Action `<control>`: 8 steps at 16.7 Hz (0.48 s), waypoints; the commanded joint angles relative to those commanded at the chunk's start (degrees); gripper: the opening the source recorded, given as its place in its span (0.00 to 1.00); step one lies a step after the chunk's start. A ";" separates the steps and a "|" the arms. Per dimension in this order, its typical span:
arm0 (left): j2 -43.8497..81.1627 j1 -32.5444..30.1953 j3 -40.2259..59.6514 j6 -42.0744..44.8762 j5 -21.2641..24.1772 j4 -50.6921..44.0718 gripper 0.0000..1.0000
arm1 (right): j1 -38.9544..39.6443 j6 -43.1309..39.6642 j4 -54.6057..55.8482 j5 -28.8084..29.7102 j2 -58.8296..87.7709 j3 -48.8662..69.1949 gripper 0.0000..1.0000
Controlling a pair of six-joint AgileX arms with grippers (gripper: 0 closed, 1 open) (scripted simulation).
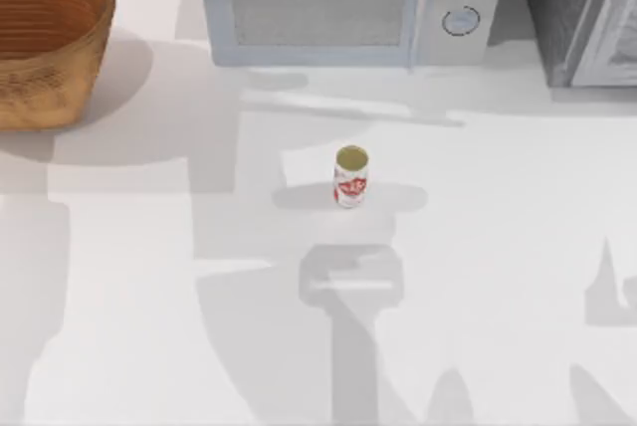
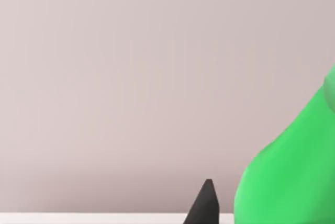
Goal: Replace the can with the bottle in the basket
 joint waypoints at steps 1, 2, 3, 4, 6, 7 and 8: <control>0.47 -0.16 0.38 -0.07 -0.20 0.44 0.00 | 0.00 0.00 0.00 0.00 0.00 0.00 1.00; 0.50 -0.17 0.40 -0.08 -0.22 0.47 0.00 | 0.00 0.00 0.00 0.00 0.00 0.00 1.00; 0.50 -0.17 0.40 -0.08 -0.22 0.47 0.00 | 0.00 0.00 0.00 0.00 0.00 0.00 1.00; 0.50 -0.17 0.40 -0.08 -0.22 0.47 0.00 | 0.00 0.00 0.00 0.00 0.00 0.00 1.00; 0.50 -0.17 0.40 -0.08 -0.22 0.47 0.15 | 0.00 0.00 0.00 0.00 0.00 0.00 1.00; 0.50 -0.17 0.40 -0.08 -0.22 0.47 0.23 | 0.00 0.00 0.00 0.00 0.00 0.00 1.00; 0.50 -0.17 0.40 -0.08 -0.22 0.47 0.30 | 0.00 0.00 0.00 0.00 0.00 0.00 1.00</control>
